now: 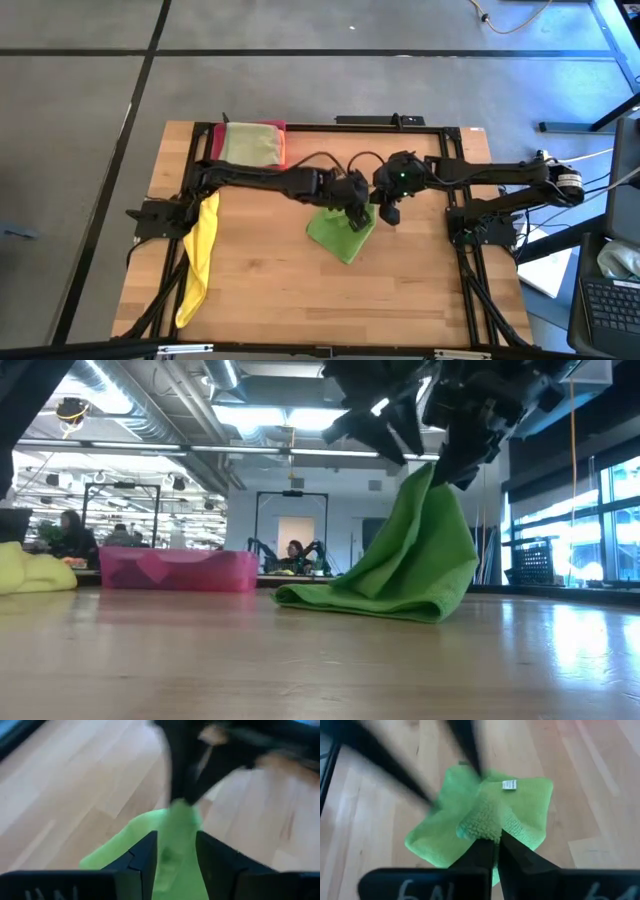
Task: Fold microfiber towels
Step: Fold the green microfiber towel
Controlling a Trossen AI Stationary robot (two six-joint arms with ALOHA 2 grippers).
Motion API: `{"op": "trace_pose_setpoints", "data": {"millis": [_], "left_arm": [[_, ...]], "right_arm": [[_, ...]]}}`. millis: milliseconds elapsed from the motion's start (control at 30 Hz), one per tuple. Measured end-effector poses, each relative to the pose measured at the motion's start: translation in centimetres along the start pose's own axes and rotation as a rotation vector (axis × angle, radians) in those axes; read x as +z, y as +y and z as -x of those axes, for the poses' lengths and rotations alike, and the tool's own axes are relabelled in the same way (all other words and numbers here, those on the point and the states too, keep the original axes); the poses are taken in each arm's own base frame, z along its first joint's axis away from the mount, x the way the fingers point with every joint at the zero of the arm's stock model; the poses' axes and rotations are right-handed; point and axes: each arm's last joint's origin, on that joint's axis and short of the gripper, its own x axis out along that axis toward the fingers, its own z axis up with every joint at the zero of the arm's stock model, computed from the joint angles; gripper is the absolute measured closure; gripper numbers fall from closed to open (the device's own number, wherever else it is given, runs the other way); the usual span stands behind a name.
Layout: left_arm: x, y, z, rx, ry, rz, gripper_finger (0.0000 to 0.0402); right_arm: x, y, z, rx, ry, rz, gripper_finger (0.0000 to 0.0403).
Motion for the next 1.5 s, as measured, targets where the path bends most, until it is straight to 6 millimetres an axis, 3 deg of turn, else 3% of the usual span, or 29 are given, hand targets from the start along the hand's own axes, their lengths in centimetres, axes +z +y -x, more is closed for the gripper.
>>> {"op": "trace_pose_setpoints", "data": {"millis": [167, 567, 900, 1067, 1233, 1367, 1500], "left_arm": [[-1.0, -1.4, -0.5, 0.075, -0.046, -0.083, 0.0275], [-0.2, -1.4, -1.2, 0.096, -0.131, -0.098, 0.0275], [-1.3, -2.0, -1.0, 0.052, -0.038, -0.129, 0.0276], [-3.0, -2.2, -0.6, 0.087, 0.084, -0.200, 0.0276], [-4.2, -1.1, 0.1, 0.164, 0.232, -0.259, 0.0276], [-4.5, -0.3, 1.5, 0.202, 0.311, -0.337, 0.0276], [-4.5, 0.0, 3.5, 0.226, 0.321, -0.450, 0.0276]], "right_arm": [[0.0, -0.1, -0.4, -0.013, 0.000, -0.053, 0.0391], [-0.1, -0.2, -0.4, -0.027, 0.015, -0.067, 0.0378], [-3.1, -3.2, -0.4, -0.389, 0.163, -0.128, 0.0370], [-6.8, -4.9, -1.1, -0.420, 0.253, -0.302, 0.0305], [-9.4, -5.4, -1.4, -0.420, 0.326, -0.465, 0.0191], [-8.6, -5.0, -0.9, -0.351, 0.311, -0.464, 0.0118], [-5.0, -4.2, 1.4, -0.327, 0.146, -0.332, 0.0094]]}}
